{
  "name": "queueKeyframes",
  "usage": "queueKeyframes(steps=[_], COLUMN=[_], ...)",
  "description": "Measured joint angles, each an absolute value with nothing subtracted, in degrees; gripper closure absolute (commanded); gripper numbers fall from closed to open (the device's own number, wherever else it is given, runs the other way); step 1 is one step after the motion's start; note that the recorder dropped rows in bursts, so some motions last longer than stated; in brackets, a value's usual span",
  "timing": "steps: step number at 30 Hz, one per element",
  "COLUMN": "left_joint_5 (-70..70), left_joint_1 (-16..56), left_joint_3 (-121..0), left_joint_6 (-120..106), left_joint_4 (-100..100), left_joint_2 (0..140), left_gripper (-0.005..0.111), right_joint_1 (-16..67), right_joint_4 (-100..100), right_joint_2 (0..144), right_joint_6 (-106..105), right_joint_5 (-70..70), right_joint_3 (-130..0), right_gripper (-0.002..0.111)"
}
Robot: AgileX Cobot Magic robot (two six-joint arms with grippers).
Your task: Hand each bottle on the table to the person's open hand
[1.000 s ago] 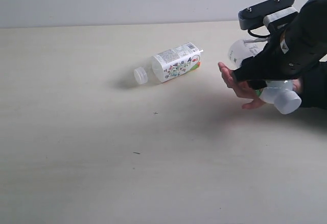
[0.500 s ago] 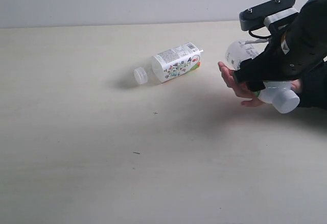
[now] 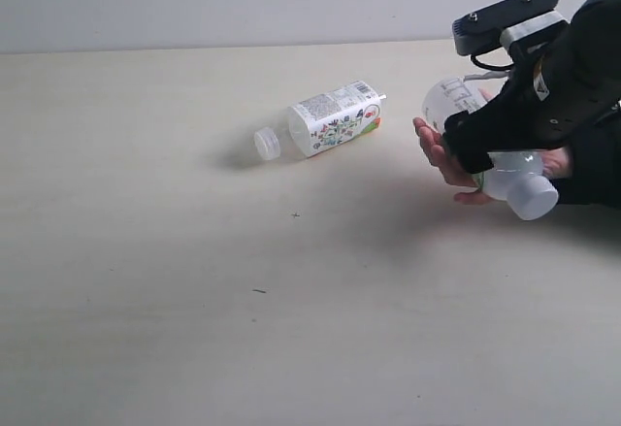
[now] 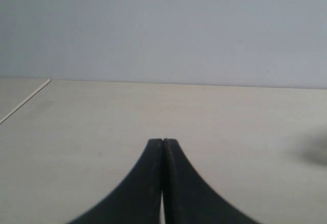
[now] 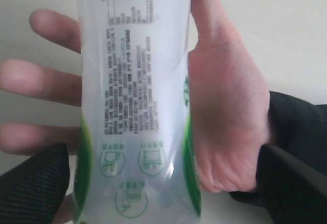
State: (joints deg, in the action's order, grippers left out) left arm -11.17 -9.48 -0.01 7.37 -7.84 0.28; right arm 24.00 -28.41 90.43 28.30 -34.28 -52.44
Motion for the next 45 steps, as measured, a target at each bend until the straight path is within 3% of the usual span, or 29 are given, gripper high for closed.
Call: queueKeyframes(steps=[9,12,15,19,22,28,35,45], left_joint_5=[-11.2,-11.2,-11.2,-11.2,-11.2,-11.2,-11.2,-11.2], left_joint_1=[-9.5,-9.5,-9.5,-9.5,-9.5,-9.5,-9.5,-9.5], left_joint_3=[0.0,0.0,0.0,0.0,0.0,0.0,0.0,0.0], left_joint_6=[7.4,7.4,7.4,7.4,7.4,7.4,7.4,7.4], left_joint_4=[-7.8,-7.8,-7.8,-7.8,-7.8,-7.8,-7.8,-7.8], left_joint_2=[0.3,0.3,0.3,0.3,0.3,0.3,0.3,0.3], left_gripper=[0.107,0.107,0.107,0.107,0.107,0.107,0.107,0.107], right_joint_1=[24.0,24.0,24.0,24.0,24.0,24.0,24.0,24.0], right_joint_4=[-28.7,-28.4,-26.0,-18.6,-11.9,-6.3,-14.5,-22.4], right_joint_2=[78.8,71.8,64.0,52.8,42.6,21.4,3.1,0.1], right_joint_6=[27.5,25.9,22.5,14.5,8.9,5.1,4.9,10.6], right_joint_5=[-35.6,-36.9,-38.9,-43.0,-44.4,-47.1,-47.8,-48.1], right_joint_3=[-55.9,-56.9,-56.9,-56.8,-54.8,-49.5,-42.6,-29.8], right_gripper=[0.015,0.021,0.04,0.084,0.108,0.108,0.108,0.108])
